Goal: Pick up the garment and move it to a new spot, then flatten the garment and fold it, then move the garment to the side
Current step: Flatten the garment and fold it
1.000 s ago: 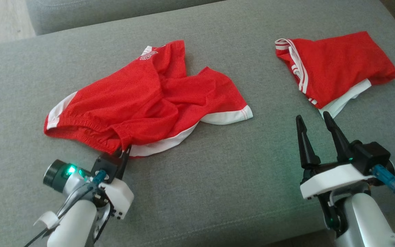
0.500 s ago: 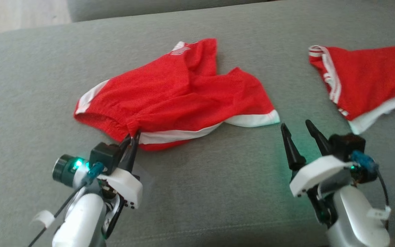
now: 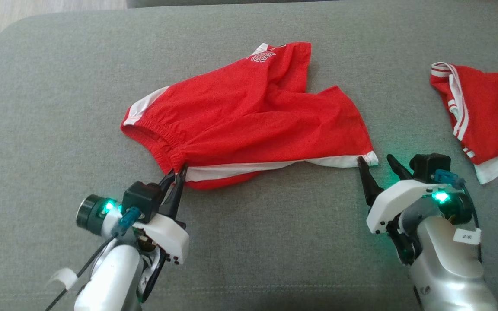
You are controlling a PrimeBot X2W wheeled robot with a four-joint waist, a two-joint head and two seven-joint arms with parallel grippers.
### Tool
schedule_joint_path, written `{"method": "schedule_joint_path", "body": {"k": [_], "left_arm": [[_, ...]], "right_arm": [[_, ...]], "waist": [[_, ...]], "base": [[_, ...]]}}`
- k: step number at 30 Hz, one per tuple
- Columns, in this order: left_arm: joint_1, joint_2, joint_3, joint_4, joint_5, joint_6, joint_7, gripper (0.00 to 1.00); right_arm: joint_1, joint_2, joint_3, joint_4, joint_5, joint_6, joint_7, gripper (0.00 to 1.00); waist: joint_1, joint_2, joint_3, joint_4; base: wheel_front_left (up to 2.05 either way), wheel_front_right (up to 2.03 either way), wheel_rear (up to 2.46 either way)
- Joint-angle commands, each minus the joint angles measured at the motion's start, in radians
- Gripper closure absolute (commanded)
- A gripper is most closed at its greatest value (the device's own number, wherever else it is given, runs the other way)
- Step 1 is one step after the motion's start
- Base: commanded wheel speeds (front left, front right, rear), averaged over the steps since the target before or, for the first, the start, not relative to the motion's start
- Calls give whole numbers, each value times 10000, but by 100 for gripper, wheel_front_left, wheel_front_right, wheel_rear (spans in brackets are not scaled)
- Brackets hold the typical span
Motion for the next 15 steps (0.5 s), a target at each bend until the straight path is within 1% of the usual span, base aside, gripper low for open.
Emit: {"method": "schedule_joint_path", "body": {"k": [1,5,6,7,8,12,15], "left_arm": [[-305,139,348,-336,-101,73,-144,100],[-346,174,310,-341,-115,86,-164,100],[-357,185,301,-339,-118,90,-166,100],[-370,197,294,-338,-122,93,-165,100],[-382,209,287,-335,-126,98,-164,100],[-419,257,255,-289,-153,99,-157,100],[-418,328,223,-278,-163,84,-145,100]], "right_arm": [[-377,24,261,-146,78,-7,-167,0],[-689,24,417,440,191,-7,-335,0],[-756,24,471,563,239,-7,-356,27],[-820,24,538,680,305,-7,-367,66],[-886,24,642,788,353,-7,-369,100],[-1098,-67,1007,1041,412,-7,-650,100],[-1212,-375,1285,1017,295,-7,-961,100]], "waist": [[0,0,19,18],[0,0,89,36],[0,0,104,34],[0,0,122,31],[0,0,138,26],[0,0,109,2],[0,0,-48,-30]], "base": [[0,0,0],[0,0,0],[0,0,0],[0,0,0],[0,0,0],[0,0,0],[0,0,0]]}}
